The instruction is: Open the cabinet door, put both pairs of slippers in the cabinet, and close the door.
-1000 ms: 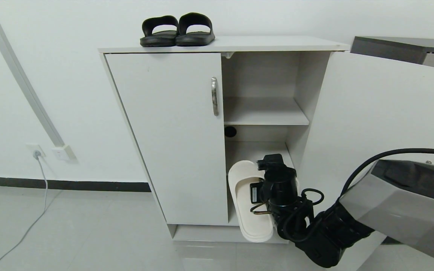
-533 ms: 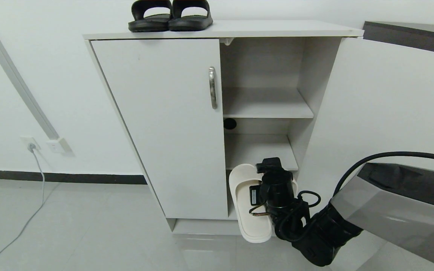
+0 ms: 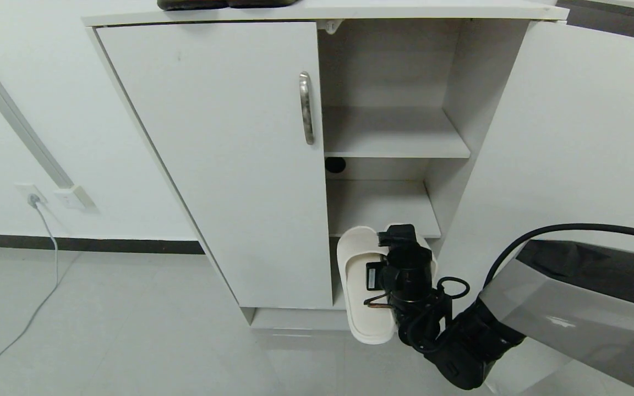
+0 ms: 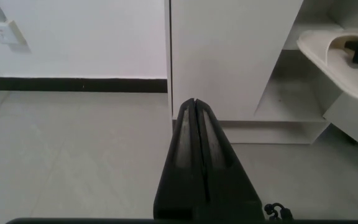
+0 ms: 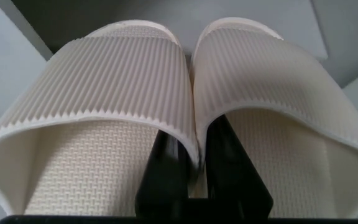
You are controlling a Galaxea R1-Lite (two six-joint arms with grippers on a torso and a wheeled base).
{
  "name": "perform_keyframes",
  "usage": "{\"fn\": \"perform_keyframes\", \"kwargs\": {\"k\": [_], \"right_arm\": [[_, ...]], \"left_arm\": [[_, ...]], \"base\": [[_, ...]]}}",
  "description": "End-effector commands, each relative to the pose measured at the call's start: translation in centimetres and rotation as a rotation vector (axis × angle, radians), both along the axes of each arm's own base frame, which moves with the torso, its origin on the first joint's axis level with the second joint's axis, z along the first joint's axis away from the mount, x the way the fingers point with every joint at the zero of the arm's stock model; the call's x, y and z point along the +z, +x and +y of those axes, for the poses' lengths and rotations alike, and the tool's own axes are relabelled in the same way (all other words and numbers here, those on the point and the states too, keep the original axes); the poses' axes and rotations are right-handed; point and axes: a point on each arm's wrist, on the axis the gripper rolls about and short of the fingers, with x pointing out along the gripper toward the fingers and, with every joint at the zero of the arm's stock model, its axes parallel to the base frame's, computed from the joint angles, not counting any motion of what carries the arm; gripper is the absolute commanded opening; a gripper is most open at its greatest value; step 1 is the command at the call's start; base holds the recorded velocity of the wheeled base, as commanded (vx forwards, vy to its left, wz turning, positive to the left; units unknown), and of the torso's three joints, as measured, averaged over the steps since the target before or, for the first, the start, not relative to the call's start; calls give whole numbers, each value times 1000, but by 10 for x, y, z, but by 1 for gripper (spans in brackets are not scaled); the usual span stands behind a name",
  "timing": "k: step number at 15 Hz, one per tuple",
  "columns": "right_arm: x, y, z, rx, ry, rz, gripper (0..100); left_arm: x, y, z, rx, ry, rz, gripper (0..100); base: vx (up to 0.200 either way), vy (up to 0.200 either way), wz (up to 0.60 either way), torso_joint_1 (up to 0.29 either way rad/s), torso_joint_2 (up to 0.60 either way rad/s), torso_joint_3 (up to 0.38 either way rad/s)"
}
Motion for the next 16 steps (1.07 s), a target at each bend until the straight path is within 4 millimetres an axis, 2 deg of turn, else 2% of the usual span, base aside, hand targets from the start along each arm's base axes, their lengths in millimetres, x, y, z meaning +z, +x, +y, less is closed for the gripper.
{"fn": "perform_keyframes", "kwargs": {"k": [1,5,10,16], "right_arm": [[-6,3,-2,-10,-13,-11,0],[-14,10,-6,-37,-39,-54,0],[-13,10,-6,-37,-34,-60,0],[-13,10,-6,-38,-34,-61,0]], "left_arm": [[0,0,0,1,0,1,0],[0,0,0,1,0,1,0],[0,0,0,1,0,1,0],[0,0,0,-1,1,1,0]], "base": [[0,0,0,0,0,0],[0,0,0,0,0,0],[0,0,0,0,0,0],[200,0,0,3,2,-2]]}}
